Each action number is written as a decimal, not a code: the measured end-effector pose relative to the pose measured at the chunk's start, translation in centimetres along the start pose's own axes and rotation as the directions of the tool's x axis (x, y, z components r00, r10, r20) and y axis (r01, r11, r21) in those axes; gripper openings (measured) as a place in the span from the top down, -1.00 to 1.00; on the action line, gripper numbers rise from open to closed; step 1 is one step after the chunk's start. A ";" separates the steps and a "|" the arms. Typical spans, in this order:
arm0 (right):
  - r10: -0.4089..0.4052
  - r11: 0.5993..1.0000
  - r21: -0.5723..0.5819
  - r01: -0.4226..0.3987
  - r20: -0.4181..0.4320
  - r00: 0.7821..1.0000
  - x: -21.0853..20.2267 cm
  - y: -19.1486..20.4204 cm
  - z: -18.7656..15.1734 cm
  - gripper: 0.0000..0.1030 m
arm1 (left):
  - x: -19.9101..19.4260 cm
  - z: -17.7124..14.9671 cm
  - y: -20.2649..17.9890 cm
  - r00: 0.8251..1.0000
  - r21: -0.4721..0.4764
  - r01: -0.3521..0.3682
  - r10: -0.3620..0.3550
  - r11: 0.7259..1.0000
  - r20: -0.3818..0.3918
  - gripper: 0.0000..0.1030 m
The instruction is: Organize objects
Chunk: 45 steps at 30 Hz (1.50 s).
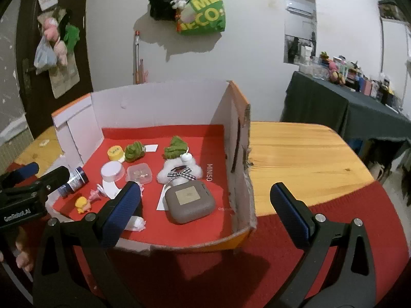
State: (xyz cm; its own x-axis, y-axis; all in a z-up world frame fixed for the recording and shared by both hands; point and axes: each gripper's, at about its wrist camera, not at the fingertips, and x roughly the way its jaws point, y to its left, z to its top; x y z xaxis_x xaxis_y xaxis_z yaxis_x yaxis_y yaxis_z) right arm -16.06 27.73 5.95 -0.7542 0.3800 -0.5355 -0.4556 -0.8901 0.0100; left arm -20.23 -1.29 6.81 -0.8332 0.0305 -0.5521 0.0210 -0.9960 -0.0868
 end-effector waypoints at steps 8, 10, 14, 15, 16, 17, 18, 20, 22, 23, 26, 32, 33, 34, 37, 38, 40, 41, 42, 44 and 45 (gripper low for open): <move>-0.014 0.999 -0.033 0.015 0.018 1.000 -2.6 0.7 0.1 -1.00 | -2.6 -0.1 0.0 1.000 0.005 0.009 -0.009 1.000 0.016 -0.99; -0.018 0.999 -0.039 0.019 0.020 1.000 -3.1 0.9 0.1 -1.00 | -3.1 -0.1 -0.1 1.000 0.011 0.008 -0.008 1.000 0.012 -0.99; -0.017 0.999 -0.043 0.017 0.010 1.000 -4.6 1.2 -0.4 -1.00 | -4.7 -0.6 0.1 1.000 0.011 0.020 -0.020 1.000 0.007 -0.99; -0.019 0.999 -0.044 0.019 0.007 1.000 -4.8 1.3 -0.5 -1.00 | -5.2 -0.9 0.2 1.000 0.010 0.023 -0.023 1.000 0.003 -0.99; -0.018 0.999 -0.044 0.019 0.003 1.000 -5.1 1.4 -0.6 -1.00 | -5.4 -1.1 0.3 1.000 0.010 0.023 -0.023 1.000 0.000 -0.99; -0.012 0.999 -0.040 0.012 -0.007 1.000 -5.6 1.4 -0.9 -1.00 | -5.8 -1.5 0.3 1.000 0.011 0.022 -0.021 1.000 -0.012 -0.99; -0.008 0.999 -0.035 0.008 -0.015 1.000 -5.8 1.3 -1.1 -1.00 | -6.0 -1.7 0.3 1.000 0.013 0.020 -0.020 1.000 -0.022 -0.99; 0.002 1.000 -0.019 -0.003 -0.041 0.999 -6.3 1.1 -1.7 -1.00 | -6.4 -2.6 0.4 0.998 0.015 0.024 -0.023 1.000 -0.053 -0.99; 0.004 1.000 -0.006 -0.004 -0.073 0.997 -6.5 0.9 -2.3 -1.00 | -6.6 -3.2 0.3 0.997 0.016 0.026 -0.024 1.000 -0.077 -0.99; 0.004 1.000 0.000 -0.004 -0.087 0.996 -6.6 0.7 -2.7 -1.00 | -6.6 -3.7 0.4 0.996 0.016 0.025 -0.023 1.000 -0.091 -0.99; 0.002 1.000 0.013 -0.001 -0.127 0.992 -6.5 0.3 -3.9 -1.00 | -6.5 -5.0 0.4 0.991 0.024 0.019 -0.016 1.000 -0.133 -0.99; -0.021 1.000 -0.001 0.022 -0.206 0.978 -5.1 0.0 -5.6 -1.00 | -5.5 -6.8 -0.1 0.977 0.026 0.030 -0.024 0.999 -0.213 -0.99; -0.033 0.999 -0.011 0.031 -0.217 0.976 -4.7 0.1 -5.8 -1.00 | -5.2 -7.1 -0.3 0.974 0.029 0.032 -0.025 0.999 -0.226 -0.99; -0.046 0.999 -0.022 0.042 -0.229 0.972 -4.3 0.1 -5.9 -1.00 | -4.9 -7.3 -0.5 0.972 0.033 0.032 -0.023 0.999 -0.236 -0.99; -0.096 0.995 -0.051 0.085 -0.279 0.956 -2.9 0.3 -6.5 -1.00 | -3.8 -7.9 -0.9 0.960 0.046 0.019 -0.005 0.999 -0.281 -0.99; -0.114 0.993 -0.057 0.101 -0.314 0.943 -2.2 0.3 -6.8 -1.00 | -3.5 -8.1 -1.0 0.956 0.044 0.012 0.002 0.999 -0.293 -0.99; -0.116 0.993 -0.059 0.101 -0.361 0.926 -1.5 0.2 -7.1 -1.00 | -3.5 -8.0 -1.0 0.956 0.043 0.004 0.009 0.999 -0.293 -1.00; -0.102 0.995 -0.038 0.094 -0.362 0.927 -1.5 -0.2 -7.1 -1.00 | -3.4 -8.0 -1.0 0.955 0.039 0.001 0.011 0.999 -0.297 -1.00; -0.091 0.996 -0.022 0.089 -0.370 0.924 -1.4 -0.5 -7.1 -1.00 | -3.3 -8.0 -1.0 0.953 0.045 -0.008 0.021 0.999 -0.301 -1.00; -0.073 0.997 0.000 0.079 -0.376 0.924 -1.4 -0.9 -7.2 -1.00 | -3.2 -8.0 -1.3 0.951 0.070 -0.022 0.042 0.997 -0.307 -1.00; -0.075 0.997 -0.003 0.080 -0.376 0.924 -1.4 -0.8 -7.3 -1.00 | -3.2 -8.1 -1.4 0.951 0.074 -0.024 0.046 0.997 -0.307 -1.00</move>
State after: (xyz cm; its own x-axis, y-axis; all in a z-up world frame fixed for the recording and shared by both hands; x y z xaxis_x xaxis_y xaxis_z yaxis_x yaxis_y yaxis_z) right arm -11.17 26.12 0.57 -0.4844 0.3235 -0.8128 -0.5135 -0.8574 -0.0353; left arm -13.11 0.66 2.02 -0.6218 0.0088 -0.7831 0.0004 -0.9999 -0.0116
